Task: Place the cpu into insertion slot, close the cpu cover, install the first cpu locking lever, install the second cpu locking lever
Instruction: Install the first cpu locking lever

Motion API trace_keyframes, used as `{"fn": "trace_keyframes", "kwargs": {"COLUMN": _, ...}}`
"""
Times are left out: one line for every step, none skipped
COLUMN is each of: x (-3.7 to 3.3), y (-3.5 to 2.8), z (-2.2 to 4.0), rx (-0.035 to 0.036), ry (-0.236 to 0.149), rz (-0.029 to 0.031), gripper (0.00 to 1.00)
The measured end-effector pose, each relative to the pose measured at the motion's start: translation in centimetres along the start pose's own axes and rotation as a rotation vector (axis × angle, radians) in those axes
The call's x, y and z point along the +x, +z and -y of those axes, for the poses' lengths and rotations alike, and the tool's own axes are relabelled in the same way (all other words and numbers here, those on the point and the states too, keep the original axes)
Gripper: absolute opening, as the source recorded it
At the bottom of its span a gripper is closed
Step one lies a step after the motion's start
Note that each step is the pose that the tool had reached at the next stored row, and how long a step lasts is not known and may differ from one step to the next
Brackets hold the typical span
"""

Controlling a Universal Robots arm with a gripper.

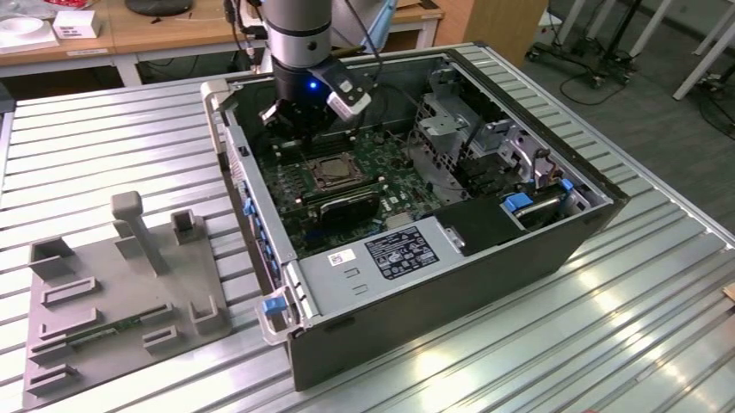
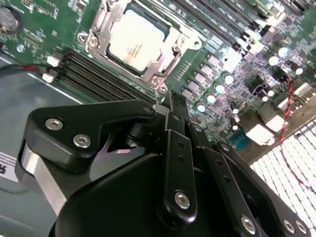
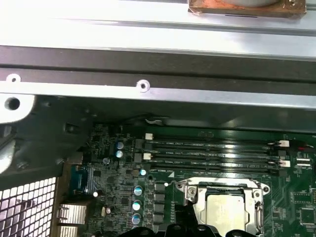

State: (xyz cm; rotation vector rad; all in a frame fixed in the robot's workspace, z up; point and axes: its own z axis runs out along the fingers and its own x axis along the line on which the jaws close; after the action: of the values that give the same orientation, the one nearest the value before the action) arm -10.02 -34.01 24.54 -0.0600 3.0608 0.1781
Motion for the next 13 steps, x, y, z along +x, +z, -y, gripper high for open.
{"fn": "trace_keyframes", "kwargs": {"x": 0.0, "y": 0.0, "z": 0.0, "rx": -0.0002, "ry": 0.0, "rz": 0.0002, "gripper": 0.11}}
{"fn": "trace_keyframes", "kwargs": {"x": 0.0, "y": 0.0, "z": 0.0, "rx": -0.0003, "ry": 0.0, "rz": 0.0002, "gripper": 0.11}}
{"fn": "trace_keyframes", "kwargs": {"x": 0.0, "y": -0.04, "z": 0.0, "rx": -0.0003, "ry": 0.0, "rz": 0.0001, "gripper": 0.11}}
{"fn": "trace_keyframes", "kwargs": {"x": 0.0, "y": -0.09, "z": 0.0, "rx": -0.0003, "ry": 0.0, "rz": 0.0, "gripper": 0.11}}
{"fn": "trace_keyframes", "kwargs": {"x": -0.01, "y": -0.17, "z": -0.01, "rx": -0.0007, "ry": 0.0, "rz": 0.0, "gripper": 0.11}}
{"fn": "trace_keyframes", "kwargs": {"x": -0.01, "y": -0.26, "z": -0.03, "rx": -0.0013, "ry": 0.0, "rz": 0.0002, "gripper": 0.11}}
{"fn": "trace_keyframes", "kwargs": {"x": -0.02, "y": -0.35, "z": -0.04, "rx": -0.002, "ry": 0.0, "rz": 0.0002, "gripper": 0.11}}
{"fn": "trace_keyframes", "kwargs": {"x": -0.03, "y": -0.45, "z": -0.05, "rx": -0.0026, "ry": 0.0, "rz": 0.0002, "gripper": 0.11}}
{"fn": "trace_keyframes", "kwargs": {"x": -0.04, "y": -0.54, "z": -0.06, "rx": -0.0032, "ry": 0.0, "rz": 0.0002, "gripper": 0.11}}
{"fn": "trace_keyframes", "kwargs": {"x": -0.04, "y": -0.59, "z": -0.06, "rx": -0.0037, "ry": 0.0, "rz": 0.0003, "gripper": 0.11}}
{"fn": "trace_keyframes", "kwargs": {"x": -0.04, "y": -0.6, "z": -0.07, "rx": -0.004, "ry": 0.0, "rz": 0.0005, "gripper": 0.11}}
{"fn": "trace_keyframes", "kwargs": {"x": -0.04, "y": -0.6, "z": -0.07, "rx": -0.004, "ry": 0.0, "rz": 0.0005, "gripper": 0.11}}
{"fn": "trace_keyframes", "kwargs": {"x": -0.04, "y": -0.6, "z": -0.07, "rx": -0.0041, "ry": 0.0, "rz": 0.0005, "gripper": 0.11}}
